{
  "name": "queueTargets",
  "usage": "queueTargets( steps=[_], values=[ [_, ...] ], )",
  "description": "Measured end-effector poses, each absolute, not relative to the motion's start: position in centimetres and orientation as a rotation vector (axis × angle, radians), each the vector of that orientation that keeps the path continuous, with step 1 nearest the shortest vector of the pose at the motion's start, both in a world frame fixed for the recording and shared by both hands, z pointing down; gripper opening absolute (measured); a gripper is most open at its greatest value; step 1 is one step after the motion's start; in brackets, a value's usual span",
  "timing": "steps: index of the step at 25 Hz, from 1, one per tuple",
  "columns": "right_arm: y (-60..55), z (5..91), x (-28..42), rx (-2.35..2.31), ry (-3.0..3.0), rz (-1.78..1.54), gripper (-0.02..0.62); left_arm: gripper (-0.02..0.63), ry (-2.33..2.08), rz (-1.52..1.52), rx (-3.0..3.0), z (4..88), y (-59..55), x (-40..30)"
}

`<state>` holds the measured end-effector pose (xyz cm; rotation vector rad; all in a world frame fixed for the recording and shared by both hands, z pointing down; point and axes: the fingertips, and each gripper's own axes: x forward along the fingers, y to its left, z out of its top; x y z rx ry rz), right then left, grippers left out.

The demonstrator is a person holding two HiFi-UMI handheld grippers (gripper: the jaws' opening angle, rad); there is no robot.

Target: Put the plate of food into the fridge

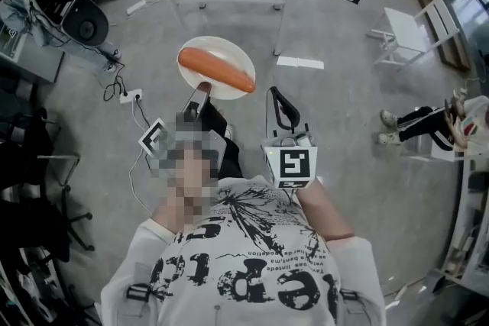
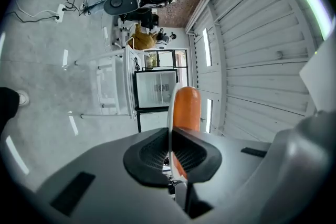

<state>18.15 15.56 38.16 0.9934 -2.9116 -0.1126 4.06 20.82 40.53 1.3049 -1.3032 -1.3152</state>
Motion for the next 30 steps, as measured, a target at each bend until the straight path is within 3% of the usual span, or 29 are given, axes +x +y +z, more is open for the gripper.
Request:
queueTargets(
  steps=[20,30],
  values=[
    [-2.5,37.4,-1.5,1.275,-2.796,-0.142,0.000,0.020,-1.115,-1.251,1.381,39.4,1.4,-15.0],
    [-7.3,37.9,-5.1,1.278,-2.764,-0.116,0.000,0.020,-1.067,-1.238,1.321,41.9,-3.5,-18.0]
  ],
)
